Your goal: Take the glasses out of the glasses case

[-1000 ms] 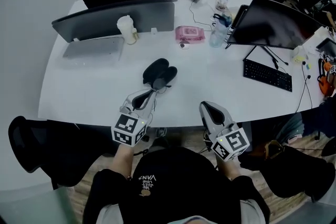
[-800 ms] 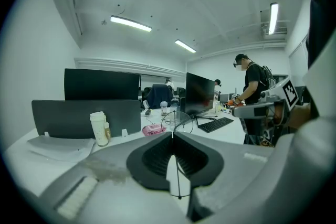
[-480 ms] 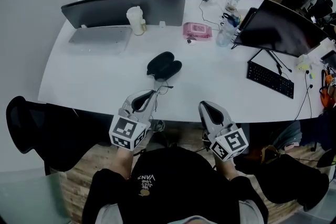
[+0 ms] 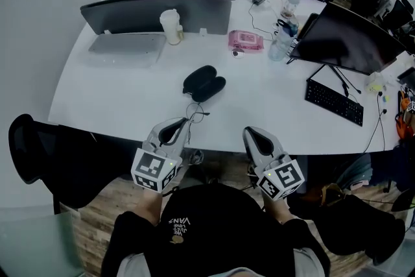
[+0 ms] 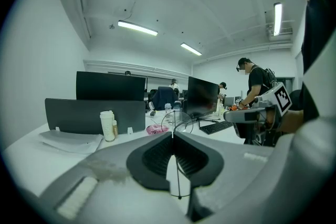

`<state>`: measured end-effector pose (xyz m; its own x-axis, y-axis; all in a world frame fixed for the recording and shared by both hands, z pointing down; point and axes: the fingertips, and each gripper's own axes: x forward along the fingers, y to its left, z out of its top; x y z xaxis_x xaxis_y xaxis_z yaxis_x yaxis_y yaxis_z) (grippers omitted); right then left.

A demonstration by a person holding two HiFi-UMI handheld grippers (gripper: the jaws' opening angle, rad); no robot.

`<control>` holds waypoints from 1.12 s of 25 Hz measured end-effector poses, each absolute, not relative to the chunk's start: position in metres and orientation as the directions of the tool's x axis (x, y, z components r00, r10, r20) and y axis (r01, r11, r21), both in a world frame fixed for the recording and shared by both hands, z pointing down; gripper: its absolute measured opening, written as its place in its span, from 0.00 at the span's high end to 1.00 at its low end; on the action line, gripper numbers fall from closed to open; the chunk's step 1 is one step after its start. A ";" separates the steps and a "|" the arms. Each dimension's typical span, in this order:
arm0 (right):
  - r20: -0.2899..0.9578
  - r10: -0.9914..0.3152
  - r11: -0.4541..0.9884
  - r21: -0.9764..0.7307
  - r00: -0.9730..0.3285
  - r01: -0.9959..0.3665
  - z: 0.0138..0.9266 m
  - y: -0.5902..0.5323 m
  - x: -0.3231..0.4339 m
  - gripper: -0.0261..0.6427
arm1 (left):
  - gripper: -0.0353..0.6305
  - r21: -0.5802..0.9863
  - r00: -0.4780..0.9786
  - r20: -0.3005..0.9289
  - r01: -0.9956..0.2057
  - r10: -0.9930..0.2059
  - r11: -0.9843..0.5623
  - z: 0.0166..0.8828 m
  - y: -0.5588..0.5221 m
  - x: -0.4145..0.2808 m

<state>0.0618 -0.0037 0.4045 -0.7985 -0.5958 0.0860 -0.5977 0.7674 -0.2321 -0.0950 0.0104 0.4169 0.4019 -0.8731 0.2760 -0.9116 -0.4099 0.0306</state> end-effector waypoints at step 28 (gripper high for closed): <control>0.115 -0.568 0.795 -0.179 -0.815 -0.579 0.413 0.009 0.049 0.96 | 0.93 0.036 0.375 0.266 -0.924 -0.888 -0.380 0.411 0.031 -0.107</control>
<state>0.0494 0.0092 0.4129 -0.8149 -0.5681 0.1148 -0.5795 0.7950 -0.1792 -0.1070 0.0312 0.4114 0.3749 -0.8881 0.2661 -0.9245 -0.3795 0.0360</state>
